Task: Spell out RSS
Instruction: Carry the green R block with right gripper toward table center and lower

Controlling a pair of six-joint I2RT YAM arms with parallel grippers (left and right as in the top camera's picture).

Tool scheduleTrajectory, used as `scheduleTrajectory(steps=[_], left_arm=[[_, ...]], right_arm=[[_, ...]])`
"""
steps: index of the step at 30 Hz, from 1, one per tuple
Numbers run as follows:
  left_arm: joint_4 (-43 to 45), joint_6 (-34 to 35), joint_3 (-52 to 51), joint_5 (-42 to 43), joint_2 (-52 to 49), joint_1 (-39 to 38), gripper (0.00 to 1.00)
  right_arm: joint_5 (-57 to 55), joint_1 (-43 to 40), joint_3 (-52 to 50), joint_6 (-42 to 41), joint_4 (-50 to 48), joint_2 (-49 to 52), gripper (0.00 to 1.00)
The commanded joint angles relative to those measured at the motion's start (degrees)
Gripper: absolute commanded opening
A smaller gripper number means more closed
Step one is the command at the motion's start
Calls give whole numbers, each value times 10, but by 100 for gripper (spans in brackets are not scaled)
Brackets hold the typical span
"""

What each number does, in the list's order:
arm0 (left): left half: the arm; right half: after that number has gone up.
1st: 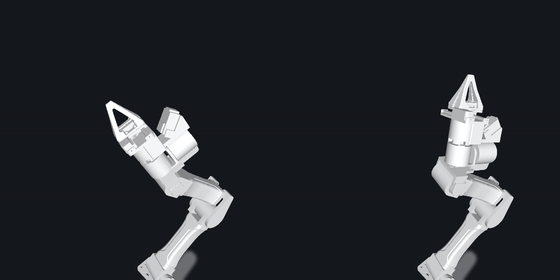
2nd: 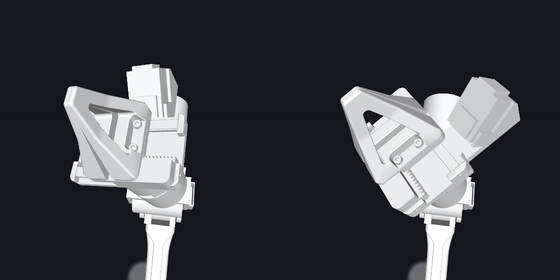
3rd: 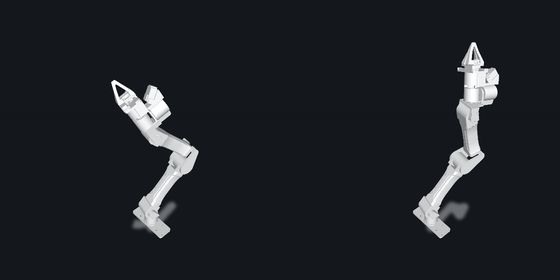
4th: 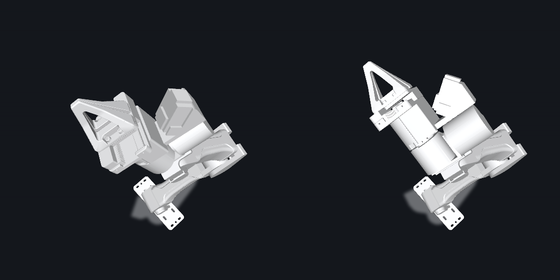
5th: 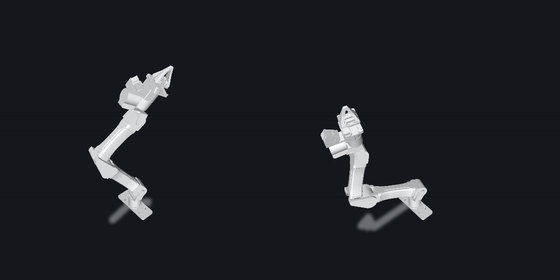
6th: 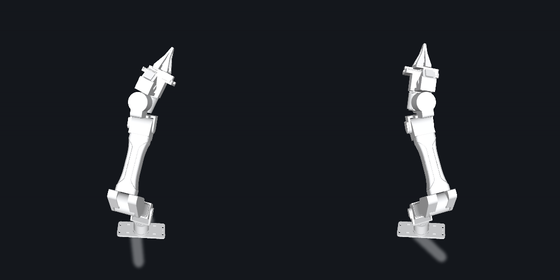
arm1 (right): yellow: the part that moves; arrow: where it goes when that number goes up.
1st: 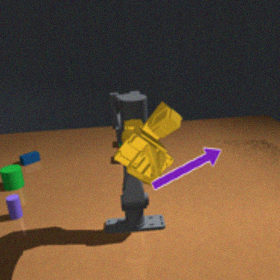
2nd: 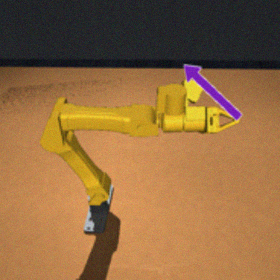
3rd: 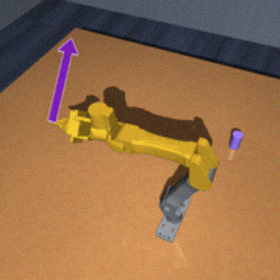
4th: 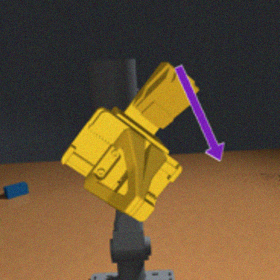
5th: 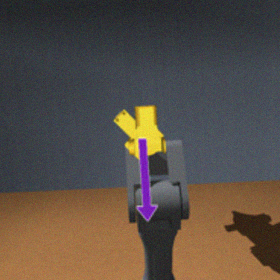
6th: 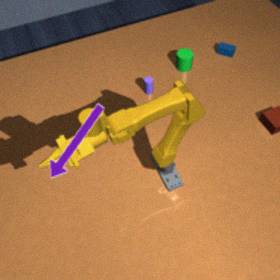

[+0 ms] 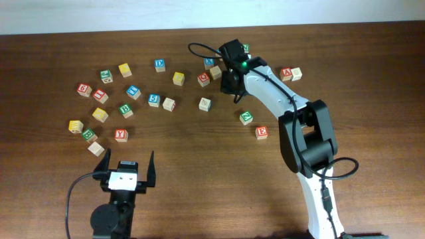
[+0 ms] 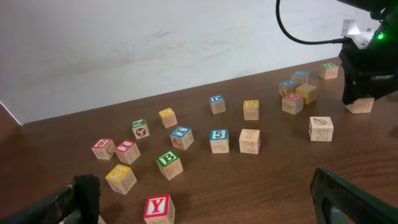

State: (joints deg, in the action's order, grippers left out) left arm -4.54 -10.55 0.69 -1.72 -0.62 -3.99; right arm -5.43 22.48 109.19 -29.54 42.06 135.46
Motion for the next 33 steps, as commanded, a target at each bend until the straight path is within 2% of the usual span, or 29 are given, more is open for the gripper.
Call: scheduleTrajectory(steps=[1,5,7,9,12,20,24,26,30,33], left_arm=[[-3,-7,-2,5,3,4,99],[-3,-7,-2,5,3,4,99],[-3,-7,-2,5,3,4,99],[-3,-7,-2,5,3,4,100],[-3,-7,-2,5,3,4,99],[-3,-7,-2,5,3,4,100],[-3,-7,-2,5,3,4,99],[-3,-7,-2,5,3,4,100],[-3,-7,-2,5,3,4,99],[-3,-7,-2,5,3,4,99]], right_arm=[[22,3,36,2,28,8,16],[23,4,132,15,137,0,8],[38,9,204,47,212,-2,4],[38,24,280,53,296,-2,4],[38,49,344,58,375,-7,4],[51,118,353,68,475,-37,4],[49,154,351,67,471,-38,4],[38,175,317,66,434,-60,4],[-15,226,46,18,233,-201,4],[-10,233,-120,-60,137,-259,4]])
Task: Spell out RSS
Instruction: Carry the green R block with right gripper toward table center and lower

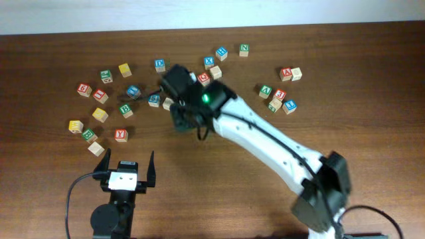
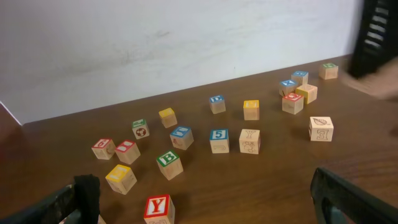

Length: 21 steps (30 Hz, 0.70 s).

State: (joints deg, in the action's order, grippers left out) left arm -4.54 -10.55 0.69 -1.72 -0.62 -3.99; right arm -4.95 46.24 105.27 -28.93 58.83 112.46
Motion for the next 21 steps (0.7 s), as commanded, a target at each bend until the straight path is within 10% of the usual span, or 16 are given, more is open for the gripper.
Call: scheduleTrajectory(steps=[1,21], left_arm=[[-3,-7,-2,5,3,4,99],[-3,-7,-2,5,3,4,99]], right_arm=[[-13,-4,-115,-85,-49,-31,4],[3,-24,-168,-114,-210,71,4]])
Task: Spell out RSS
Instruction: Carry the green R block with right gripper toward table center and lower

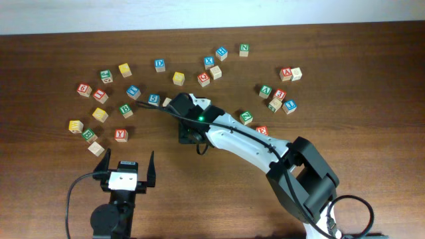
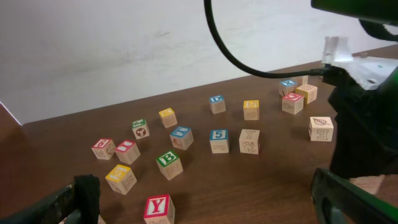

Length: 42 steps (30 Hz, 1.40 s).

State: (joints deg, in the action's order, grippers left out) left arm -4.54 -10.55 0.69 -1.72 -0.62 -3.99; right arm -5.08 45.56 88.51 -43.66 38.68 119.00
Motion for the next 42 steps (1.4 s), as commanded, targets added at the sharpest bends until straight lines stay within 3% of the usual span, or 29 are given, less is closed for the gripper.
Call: scheduleTrajectory(steps=[1,6,13,26,33,37,39,42], left_arm=[[-3,-7,-2,5,3,4,99],[-3,-7,-2,5,3,4,99],[-3,-7,-2,5,3,4,99],[-3,-7,-2,5,3,4,99],[-3,-7,-2,5,3,4,99],[-3,-7,-2,5,3,4,99],[-3,-7,-2,5,3,4,99],[-3,-7,-2,5,3,4,99]], right_arm=[[17,-31,2,51,-12,6,4],[53,-77,7,137,-23,6,4],[54,-62,62,150,15,33,4],[18,-32,90,142,23,87,5],[7,-31,90,73,20,88,5],[-1,-25,90,72,17,88,5],[-2,-23,90,72,17,88,20],[-1,-21,90,74,17,88,33]])
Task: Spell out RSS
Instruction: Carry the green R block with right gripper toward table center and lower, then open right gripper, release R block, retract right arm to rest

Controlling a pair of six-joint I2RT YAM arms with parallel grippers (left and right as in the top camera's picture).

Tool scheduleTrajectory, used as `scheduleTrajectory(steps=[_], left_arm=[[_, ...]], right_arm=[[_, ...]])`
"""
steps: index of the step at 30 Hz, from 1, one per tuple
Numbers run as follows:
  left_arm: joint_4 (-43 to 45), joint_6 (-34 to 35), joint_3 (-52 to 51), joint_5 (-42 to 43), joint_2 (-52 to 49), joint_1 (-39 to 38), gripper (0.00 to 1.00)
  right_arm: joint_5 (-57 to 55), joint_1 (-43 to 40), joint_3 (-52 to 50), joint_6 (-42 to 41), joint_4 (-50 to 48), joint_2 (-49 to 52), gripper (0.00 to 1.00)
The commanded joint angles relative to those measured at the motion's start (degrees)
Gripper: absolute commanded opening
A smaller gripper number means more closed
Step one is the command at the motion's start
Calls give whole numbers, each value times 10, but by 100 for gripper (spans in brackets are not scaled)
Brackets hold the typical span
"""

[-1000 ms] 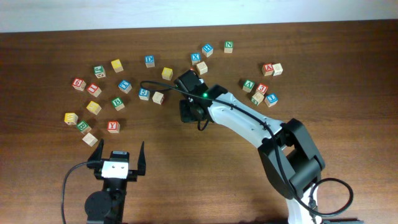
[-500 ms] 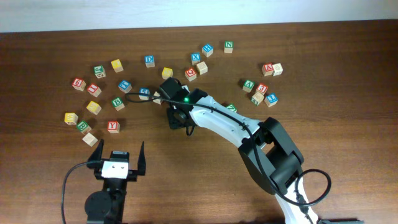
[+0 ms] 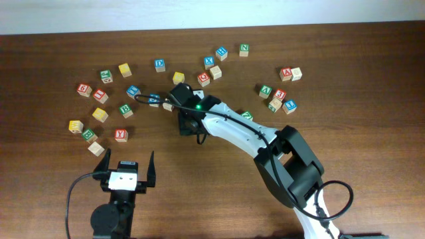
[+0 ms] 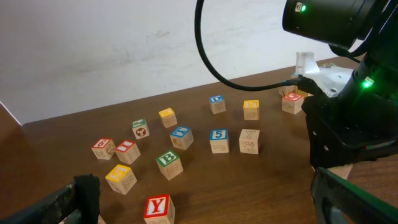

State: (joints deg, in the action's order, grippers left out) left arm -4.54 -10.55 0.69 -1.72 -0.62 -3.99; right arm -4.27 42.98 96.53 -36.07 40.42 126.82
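Note:
My right gripper (image 3: 186, 124) reaches to the table's middle, just below the arc of letter blocks. In the left wrist view its black fingers (image 4: 328, 146) stand low over the wood with a pale wooden block (image 4: 340, 172) showing between them; its letter cannot be read. That gripper is shut on this block. My left gripper (image 3: 126, 166) rests near the front edge, open, with nothing between its fingers (image 4: 87, 194). No wrist view of the right gripper is given.
Letter blocks lie scattered along the far half: a red Y (image 4: 158, 209), green B (image 4: 168, 163), blue 5 (image 4: 218, 139), and a group at the right (image 3: 279, 98). The right arm (image 3: 252, 139) crosses the table's middle. A white wall borders the far edge.
My right gripper has shifted a little farther from the front edge and to the left, still carrying the pale block. The left gripper has not moved.
My right gripper stood at the far middle, over a pale block among the blocks there. It then appeared swung to the left, and after that low at the table's middle with the block under its fingers. It stays there now, slightly shifted.

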Motion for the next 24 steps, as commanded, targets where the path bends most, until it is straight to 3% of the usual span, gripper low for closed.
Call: scheduleTrajectory(steps=[1,6,7,8,9,12,17,20,22,24], left_arm=[[-3,-7,-2,5,3,4,99],[-3,-7,-2,5,3,4,99],[-3,-7,-2,5,3,4,99],[-3,-7,-2,5,3,4,99],[-3,-7,-2,5,3,4,99],[-3,-7,-2,5,3,4,99],[-3,-7,-2,5,3,4,99],[-3,-7,-2,5,3,4,99],[-3,-7,-2,5,3,4,100],[-3,-7,-2,5,3,4,100]], right_arm=[[-9,5,10,-2,0,10,33],[-9,5,10,-2,1,10,41],[-9,4,13,3,2,9,51],[-9,4,26,22,13,8,67],[-9,2,60,47,41,7,98],[-10,-8,170,59,145,4,98],[-9,-61,470,59,396,1,98],[-9,-96,659,100,539,1,98],[20,-112,728,173,569,-5,98],[49,-112,729,212,569,-26,98]])
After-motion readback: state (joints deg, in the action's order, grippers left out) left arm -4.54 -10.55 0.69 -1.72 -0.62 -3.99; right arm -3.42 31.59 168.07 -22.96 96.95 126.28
